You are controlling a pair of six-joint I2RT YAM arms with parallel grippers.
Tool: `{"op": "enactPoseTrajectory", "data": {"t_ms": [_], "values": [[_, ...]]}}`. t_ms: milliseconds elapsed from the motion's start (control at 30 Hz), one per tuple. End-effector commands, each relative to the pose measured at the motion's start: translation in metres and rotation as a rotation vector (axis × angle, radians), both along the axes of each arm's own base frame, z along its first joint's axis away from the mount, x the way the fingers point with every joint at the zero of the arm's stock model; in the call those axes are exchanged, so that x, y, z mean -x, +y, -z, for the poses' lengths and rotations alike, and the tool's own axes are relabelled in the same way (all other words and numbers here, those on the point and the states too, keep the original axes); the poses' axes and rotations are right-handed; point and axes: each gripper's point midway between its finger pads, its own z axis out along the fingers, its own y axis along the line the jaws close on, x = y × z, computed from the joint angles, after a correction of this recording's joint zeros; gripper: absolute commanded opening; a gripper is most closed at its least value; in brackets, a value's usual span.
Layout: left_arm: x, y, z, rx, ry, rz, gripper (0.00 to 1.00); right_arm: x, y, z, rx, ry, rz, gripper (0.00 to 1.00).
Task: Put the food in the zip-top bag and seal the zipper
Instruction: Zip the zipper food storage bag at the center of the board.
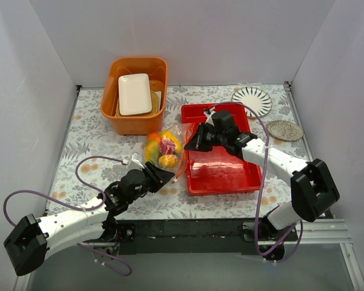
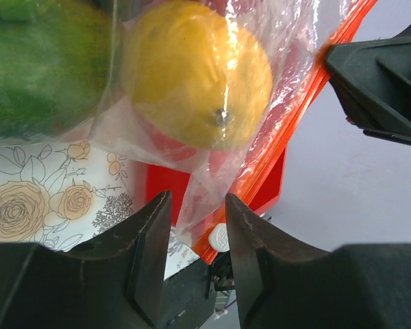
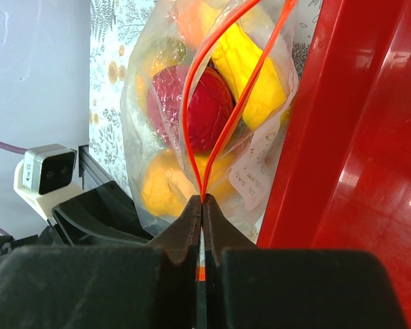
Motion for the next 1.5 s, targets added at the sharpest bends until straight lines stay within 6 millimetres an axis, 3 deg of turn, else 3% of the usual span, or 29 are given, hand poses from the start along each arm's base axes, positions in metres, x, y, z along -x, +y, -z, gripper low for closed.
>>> {"op": "enactPoseTrajectory", "data": {"t_ms": [0,167,200,267,367,400,500,600,700,833,867,1167,1467], "values": [[-0.011,-0.004,-0.025,0.284,0.158,-0.162,0.36,0.002,0.0,-0.019,-0.056,-0.045,-0.013,0.04],[-0.011,-0.008,-0.023,0.287,0.172,-0.153,0.22,0.003,0.0,-0.019,-0.057,-0.044,-0.016,0.05],[-0.011,-0.009,-0.024,0.293,0.172,-0.152,0.1,0.004,0.0,-0.018,-0.056,-0.042,-0.017,0.05],[-0.012,-0.009,-0.026,0.297,0.17,-0.152,0.01,0.004,0.0,-0.018,-0.054,-0.043,-0.018,0.06],[-0.013,-0.008,-0.028,0.27,0.157,-0.156,0.0,0.003,-0.003,-0.017,-0.03,-0.053,-0.02,0.19],[-0.015,-0.007,-0.032,0.261,0.141,-0.156,0.0,0.001,-0.006,-0.017,-0.004,-0.073,-0.014,0.34],[-0.019,-0.005,-0.041,0.249,0.11,-0.167,0.0,0.004,-0.021,-0.016,0.071,-0.072,0.014,0.56],[-0.02,-0.004,-0.048,0.221,0.072,-0.159,0.0,0.017,-0.039,-0.013,0.122,-0.067,0.037,0.68],[-0.02,-0.004,-0.051,0.191,0.048,-0.146,0.0,0.034,-0.048,-0.012,0.094,-0.053,0.035,0.69],[-0.019,-0.004,-0.04,0.153,0.057,-0.14,0.0,0.061,-0.044,-0.017,0.023,0.009,-0.009,0.71],[-0.021,-0.005,-0.04,0.154,0.056,-0.141,0.0,0.071,-0.037,-0.023,-0.009,0.009,-0.043,0.71],[-0.023,-0.015,-0.033,0.125,0.061,-0.112,0.0,0.114,0.006,-0.006,-0.04,0.103,-0.179,0.66],[-0.022,-0.016,-0.034,0.131,0.059,-0.102,0.0,0.112,0.024,0.014,-0.035,0.123,-0.179,0.54]]}}
